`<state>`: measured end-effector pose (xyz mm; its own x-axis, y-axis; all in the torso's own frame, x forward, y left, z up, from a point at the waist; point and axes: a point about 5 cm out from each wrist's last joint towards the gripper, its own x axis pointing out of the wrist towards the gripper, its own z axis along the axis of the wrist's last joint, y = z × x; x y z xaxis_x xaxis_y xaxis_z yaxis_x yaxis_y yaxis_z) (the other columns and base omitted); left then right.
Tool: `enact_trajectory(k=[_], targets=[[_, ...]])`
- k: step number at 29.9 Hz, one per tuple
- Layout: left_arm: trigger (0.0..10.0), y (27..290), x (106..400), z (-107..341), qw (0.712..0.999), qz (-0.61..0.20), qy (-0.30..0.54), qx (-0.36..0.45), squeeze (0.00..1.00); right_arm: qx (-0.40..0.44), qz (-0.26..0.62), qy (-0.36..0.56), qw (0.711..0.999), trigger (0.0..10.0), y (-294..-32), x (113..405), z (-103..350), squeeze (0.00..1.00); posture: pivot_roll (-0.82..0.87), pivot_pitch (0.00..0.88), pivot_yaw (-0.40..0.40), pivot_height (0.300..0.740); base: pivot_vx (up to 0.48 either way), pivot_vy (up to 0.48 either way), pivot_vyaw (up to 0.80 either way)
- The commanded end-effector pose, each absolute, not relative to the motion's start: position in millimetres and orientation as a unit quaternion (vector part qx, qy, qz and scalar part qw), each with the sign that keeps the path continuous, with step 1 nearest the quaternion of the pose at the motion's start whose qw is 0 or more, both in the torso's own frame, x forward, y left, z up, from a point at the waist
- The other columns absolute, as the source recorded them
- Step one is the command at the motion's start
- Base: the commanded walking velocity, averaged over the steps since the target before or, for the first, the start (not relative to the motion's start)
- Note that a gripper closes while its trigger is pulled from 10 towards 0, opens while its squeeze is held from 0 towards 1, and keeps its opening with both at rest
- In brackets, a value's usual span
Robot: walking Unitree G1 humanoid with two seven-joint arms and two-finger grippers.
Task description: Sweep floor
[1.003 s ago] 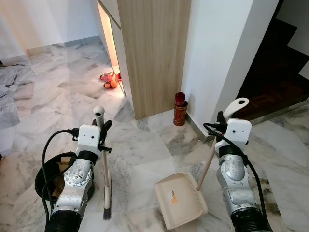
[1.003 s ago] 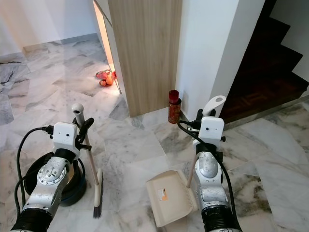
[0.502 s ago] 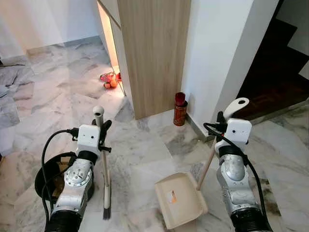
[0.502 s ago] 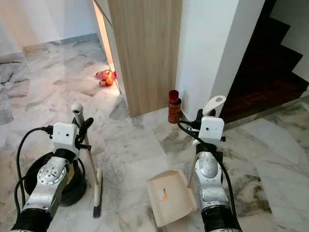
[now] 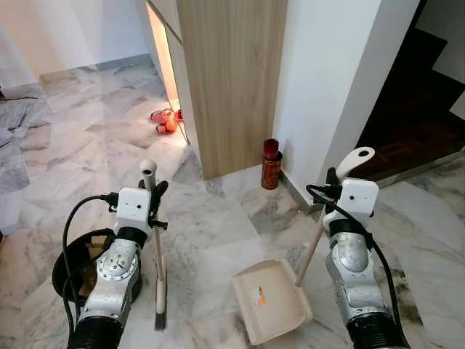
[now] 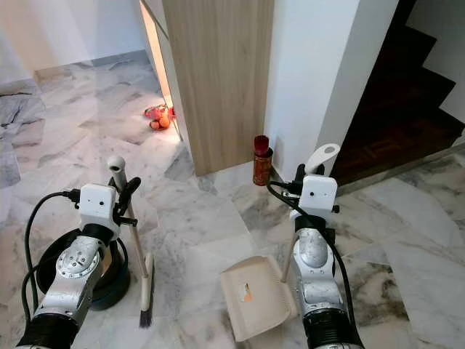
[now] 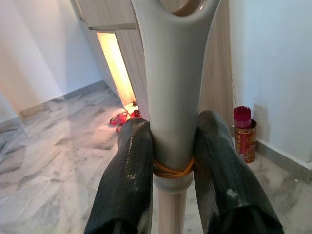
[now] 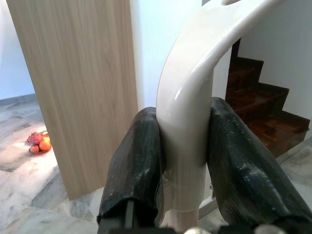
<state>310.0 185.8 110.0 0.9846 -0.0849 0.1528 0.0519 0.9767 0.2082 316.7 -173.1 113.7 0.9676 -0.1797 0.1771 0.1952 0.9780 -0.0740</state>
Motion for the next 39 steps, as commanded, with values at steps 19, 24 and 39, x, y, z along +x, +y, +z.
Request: enact_trajectory(k=[19,24,39], targets=[[10.0,189.3,315.8,123.9,0.986,-0.037,-0.109,0.118,0.00,-0.036,-0.092,-0.113,0.989,10.0,-166.7,321.3,125.3,0.00,-0.07,0.000,0.066,0.740,0.000,0.000,0.00],[10.0,188.3,316.6,124.7,0.986,-0.039,-0.110,0.118,0.00,-0.036,-0.092,-0.114,0.988,10.0,-166.8,321.6,125.8,0.00,-0.07,0.000,0.067,0.740,0.000,0.000,0.00],[10.0,187.8,316.0,123.4,0.987,-0.039,-0.106,0.118,0.00,-0.036,-0.094,-0.114,0.988,10.0,-168.0,321.0,125.5,0.00,-0.08,0.000,0.066,0.740,0.000,0.000,0.00]])
